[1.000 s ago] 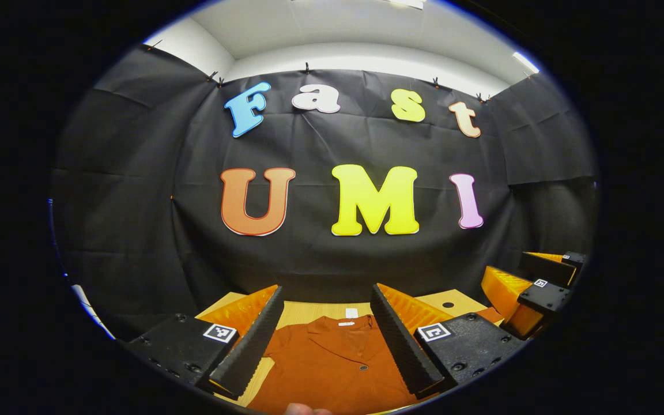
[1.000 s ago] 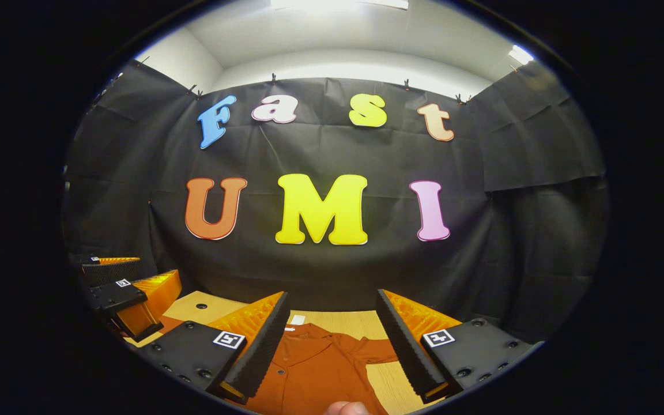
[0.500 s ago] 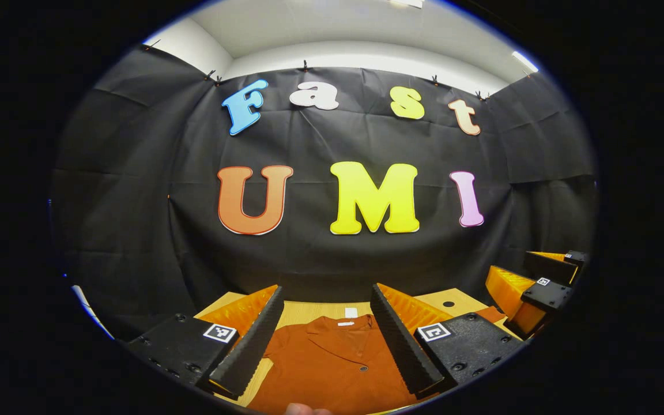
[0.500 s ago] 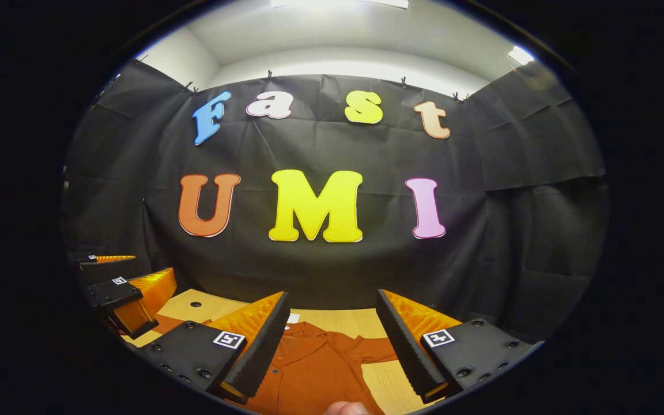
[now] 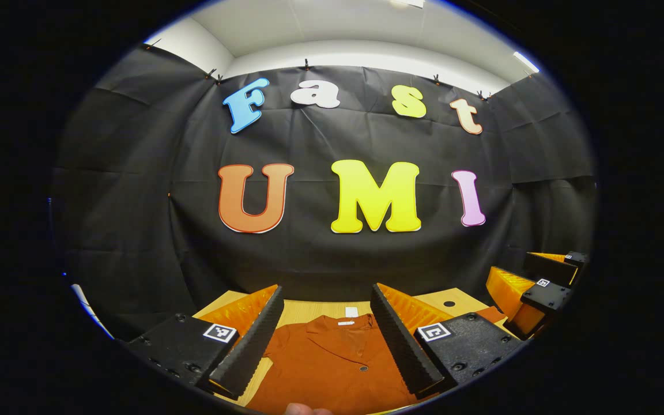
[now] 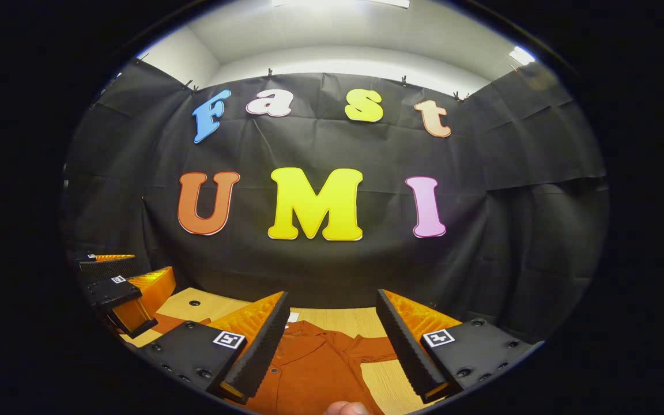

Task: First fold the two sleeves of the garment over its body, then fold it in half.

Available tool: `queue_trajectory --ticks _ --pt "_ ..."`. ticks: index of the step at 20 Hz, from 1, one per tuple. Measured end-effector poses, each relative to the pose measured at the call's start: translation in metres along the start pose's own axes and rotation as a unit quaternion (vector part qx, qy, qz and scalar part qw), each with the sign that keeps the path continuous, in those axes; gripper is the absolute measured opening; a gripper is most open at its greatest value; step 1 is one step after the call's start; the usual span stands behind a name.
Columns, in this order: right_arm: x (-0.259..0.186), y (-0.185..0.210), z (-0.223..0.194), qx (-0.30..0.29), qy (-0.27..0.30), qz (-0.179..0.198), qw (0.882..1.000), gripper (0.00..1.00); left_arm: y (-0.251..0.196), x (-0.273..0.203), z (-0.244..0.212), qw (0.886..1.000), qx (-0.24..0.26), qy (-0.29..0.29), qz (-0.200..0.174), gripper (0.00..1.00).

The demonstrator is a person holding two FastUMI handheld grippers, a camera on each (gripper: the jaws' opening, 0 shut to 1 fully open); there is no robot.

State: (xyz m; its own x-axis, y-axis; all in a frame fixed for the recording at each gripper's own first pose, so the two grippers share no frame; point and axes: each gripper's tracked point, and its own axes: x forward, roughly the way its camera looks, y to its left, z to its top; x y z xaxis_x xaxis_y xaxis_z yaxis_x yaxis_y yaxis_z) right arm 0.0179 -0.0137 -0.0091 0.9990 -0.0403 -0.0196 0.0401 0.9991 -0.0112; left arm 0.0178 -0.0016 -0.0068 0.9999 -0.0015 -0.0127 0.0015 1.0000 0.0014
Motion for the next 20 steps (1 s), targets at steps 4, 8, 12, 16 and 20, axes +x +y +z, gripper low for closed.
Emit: queue_trajectory --ticks 4,8,12,16,20 --pt "0.001 -0.003 -0.003 0.000 0.004 -0.002 1.000 0.96 0.000 0.001 0.001 1.000 0.002 -0.002 0.003 0.98" --pt "0.000 -0.005 -0.002 0.001 0.003 -0.002 1.000 0.96 -0.002 0.000 0.003 1.000 0.002 -0.004 0.004 0.98" --pt "-0.001 -0.006 -0.004 -0.007 0.005 0.000 1.000 0.96 -0.005 -0.002 0.002 1.000 0.003 -0.004 0.002 0.98" --pt "-0.001 -0.010 -0.005 -0.006 0.008 -0.001 1.000 0.96 -0.009 -0.002 0.002 1.000 0.006 -0.003 0.001 0.98" --pt "0.001 -0.014 -0.007 -0.010 0.012 -0.002 1.000 0.96 -0.012 0.000 0.004 1.000 0.014 -0.007 -0.002 0.98"
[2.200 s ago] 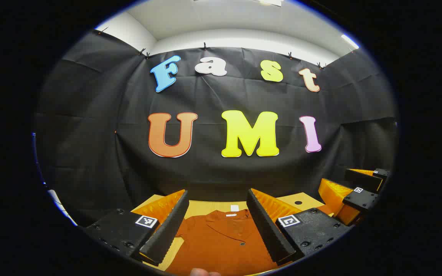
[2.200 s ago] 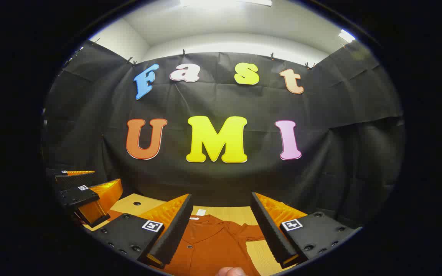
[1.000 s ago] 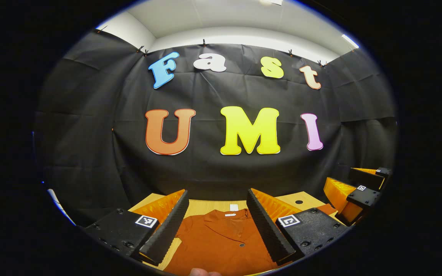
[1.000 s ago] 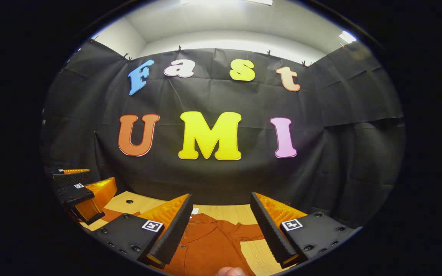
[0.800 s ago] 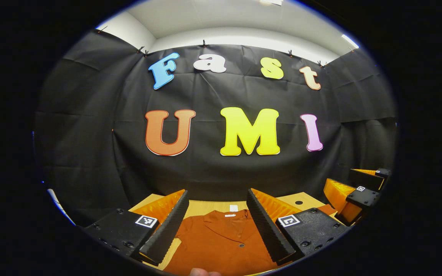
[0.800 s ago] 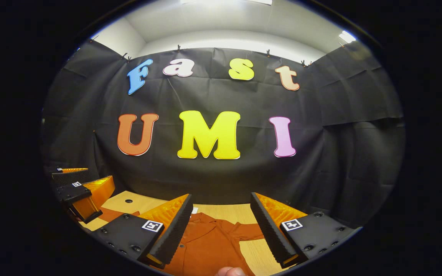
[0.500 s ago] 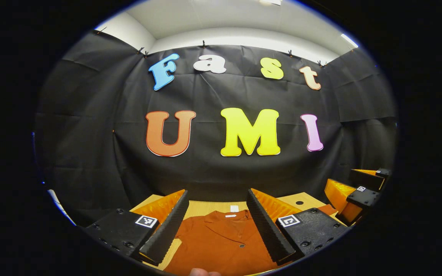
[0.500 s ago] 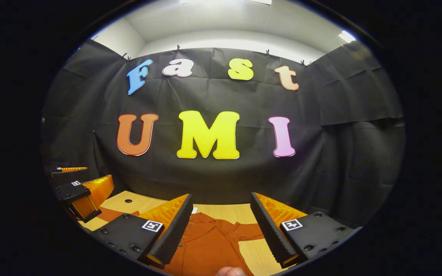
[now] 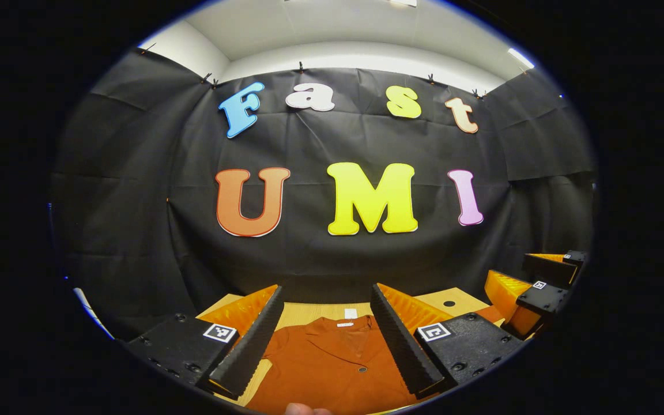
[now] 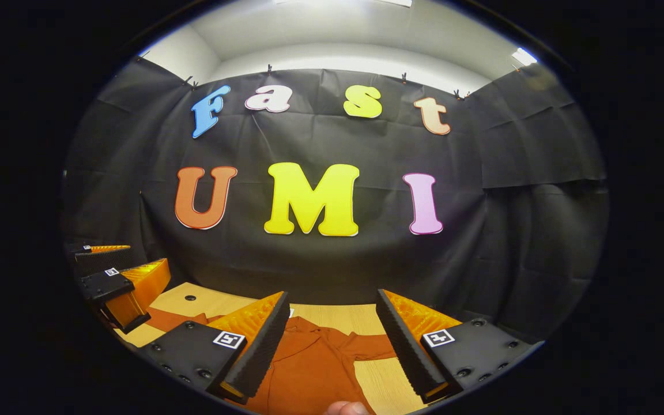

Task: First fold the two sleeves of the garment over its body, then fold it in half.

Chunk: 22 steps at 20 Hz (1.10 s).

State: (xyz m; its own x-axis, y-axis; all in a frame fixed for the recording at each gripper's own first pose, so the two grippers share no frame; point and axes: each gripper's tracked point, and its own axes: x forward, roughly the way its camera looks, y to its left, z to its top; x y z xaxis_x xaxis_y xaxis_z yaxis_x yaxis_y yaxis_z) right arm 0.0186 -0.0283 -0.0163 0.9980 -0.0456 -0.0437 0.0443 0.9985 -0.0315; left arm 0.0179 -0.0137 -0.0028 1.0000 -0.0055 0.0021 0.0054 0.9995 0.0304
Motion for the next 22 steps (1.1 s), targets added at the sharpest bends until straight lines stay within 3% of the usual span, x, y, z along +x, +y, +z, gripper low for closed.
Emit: queue_trajectory --ticks 5,11,22 --pt "0.008 -0.032 -0.006 -0.012 0.008 -0.012 1.000 0.96 -0.020 0.001 -0.001 1.000 0.014 -0.008 -0.020 0.98" --pt "0.036 -0.106 -0.019 -0.029 0.026 -0.018 0.999 0.96 -0.072 0.016 -0.005 0.999 0.014 0.005 -0.046 0.98" --pt "0.138 -0.292 -0.117 -0.005 0.123 -0.052 0.991 0.96 -0.184 0.058 -0.019 0.995 0.040 0.040 -0.084 0.98"
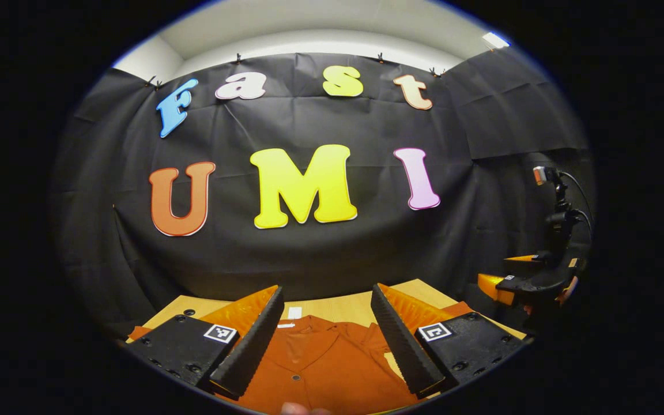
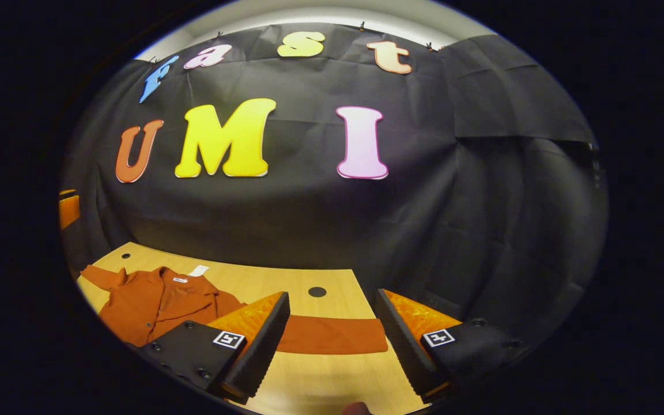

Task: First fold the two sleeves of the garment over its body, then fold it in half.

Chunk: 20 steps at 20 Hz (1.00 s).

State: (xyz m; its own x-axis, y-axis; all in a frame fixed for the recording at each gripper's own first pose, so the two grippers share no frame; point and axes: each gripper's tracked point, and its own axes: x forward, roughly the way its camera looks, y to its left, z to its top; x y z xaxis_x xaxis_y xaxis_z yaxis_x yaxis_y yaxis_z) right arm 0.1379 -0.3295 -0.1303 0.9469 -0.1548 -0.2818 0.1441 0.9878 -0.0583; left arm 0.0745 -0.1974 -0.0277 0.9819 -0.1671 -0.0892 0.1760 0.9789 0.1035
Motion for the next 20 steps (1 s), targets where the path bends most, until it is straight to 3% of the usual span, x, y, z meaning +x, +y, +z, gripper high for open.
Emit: queue_trajectory --ticks 5,10,15,20 --pt "0.059 -0.045 -0.039 0.046 0.047 0.000 0.998 0.96 -0.028 0.017 -0.003 1.000 0.005 0.022 0.005 0.99" --pt "0.128 -0.082 -0.111 0.120 0.128 -0.003 0.984 0.96 -0.043 0.023 -0.009 0.999 0.009 0.046 0.011 0.99" --pt "0.174 -0.088 -0.168 0.132 0.187 0.011 0.973 0.97 -0.049 0.034 -0.019 0.997 0.017 0.070 0.024 0.99" --pt "0.203 -0.087 -0.196 0.154 0.217 0.020 0.964 0.94 -0.055 0.048 -0.029 0.996 0.020 0.086 0.022 0.99"
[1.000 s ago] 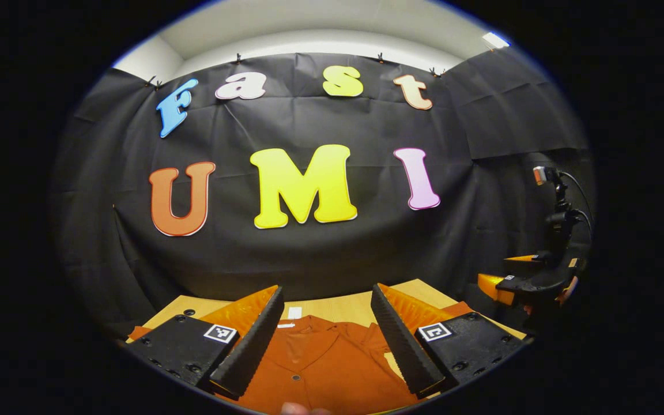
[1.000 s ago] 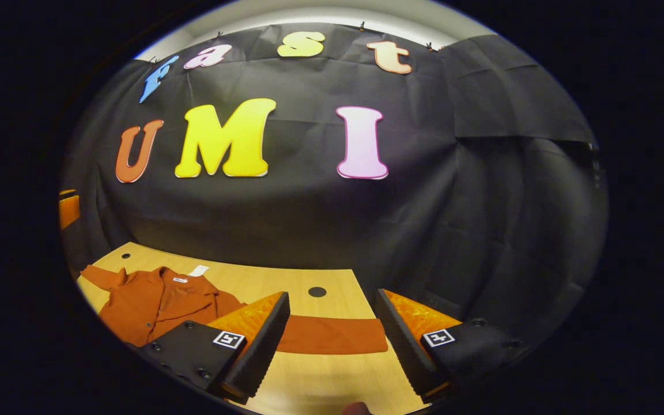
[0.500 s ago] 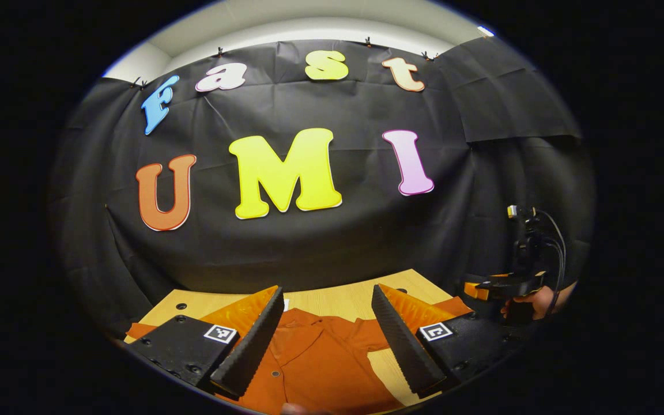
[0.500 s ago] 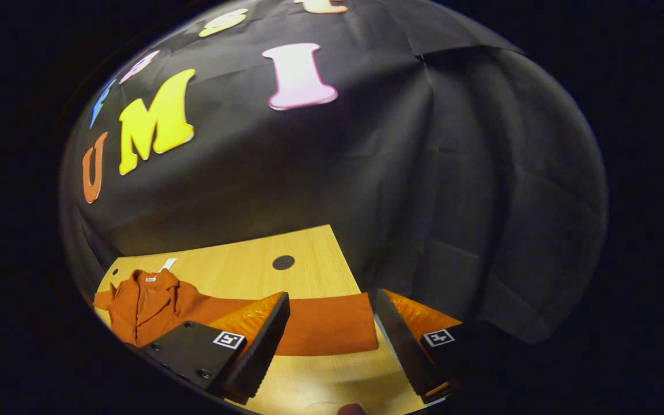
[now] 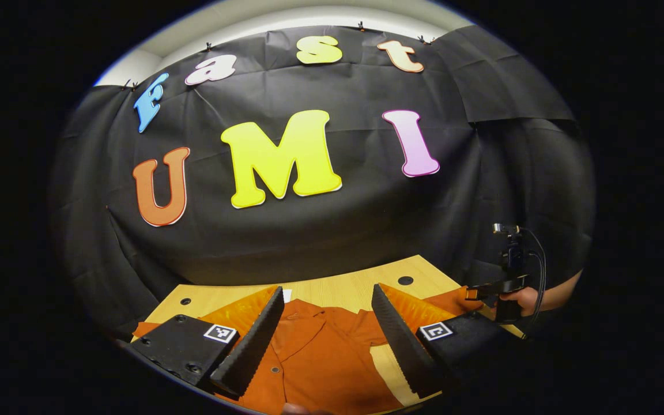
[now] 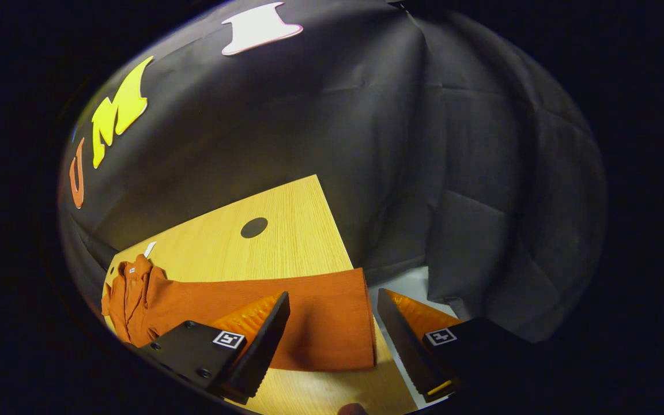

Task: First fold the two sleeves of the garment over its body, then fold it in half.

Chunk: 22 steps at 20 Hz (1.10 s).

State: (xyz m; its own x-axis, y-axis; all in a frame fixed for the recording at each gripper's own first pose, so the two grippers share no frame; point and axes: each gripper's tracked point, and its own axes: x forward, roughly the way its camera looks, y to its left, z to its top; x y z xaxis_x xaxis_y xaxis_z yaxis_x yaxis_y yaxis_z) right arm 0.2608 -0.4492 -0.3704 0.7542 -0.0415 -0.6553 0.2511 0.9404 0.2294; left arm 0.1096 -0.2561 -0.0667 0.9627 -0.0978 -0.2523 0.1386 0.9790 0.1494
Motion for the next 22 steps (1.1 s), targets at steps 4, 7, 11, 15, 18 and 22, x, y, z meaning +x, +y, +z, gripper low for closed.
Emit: queue_trajectory --ticks 4,7,11,15,18,22 --pt "0.016 -0.004 -0.007 0.023 0.020 0.007 0.999 0.94 -0.005 0.010 -0.007 1.000 -0.012 0.014 0.001 0.99" --pt "0.019 -0.007 -0.016 0.031 0.039 0.006 0.999 0.97 -0.006 0.015 -0.005 1.000 -0.007 0.014 0.000 0.99" --pt "0.025 -0.008 -0.023 0.056 0.050 0.004 0.997 0.93 -0.003 0.022 -0.010 1.000 -0.002 0.018 -0.002 0.99" --pt "0.018 -0.014 -0.017 0.055 0.054 -0.021 0.997 0.79 0.005 0.022 -0.012 1.000 -0.010 0.018 0.002 0.99" --pt "0.013 -0.022 -0.014 0.042 0.051 -0.041 0.997 0.55 0.016 0.020 -0.011 1.000 -0.013 0.017 0.012 0.99" --pt "0.010 -0.026 -0.010 0.028 0.056 -0.069 0.996 0.36 0.032 0.015 -0.017 0.999 -0.021 0.017 0.025 0.99"
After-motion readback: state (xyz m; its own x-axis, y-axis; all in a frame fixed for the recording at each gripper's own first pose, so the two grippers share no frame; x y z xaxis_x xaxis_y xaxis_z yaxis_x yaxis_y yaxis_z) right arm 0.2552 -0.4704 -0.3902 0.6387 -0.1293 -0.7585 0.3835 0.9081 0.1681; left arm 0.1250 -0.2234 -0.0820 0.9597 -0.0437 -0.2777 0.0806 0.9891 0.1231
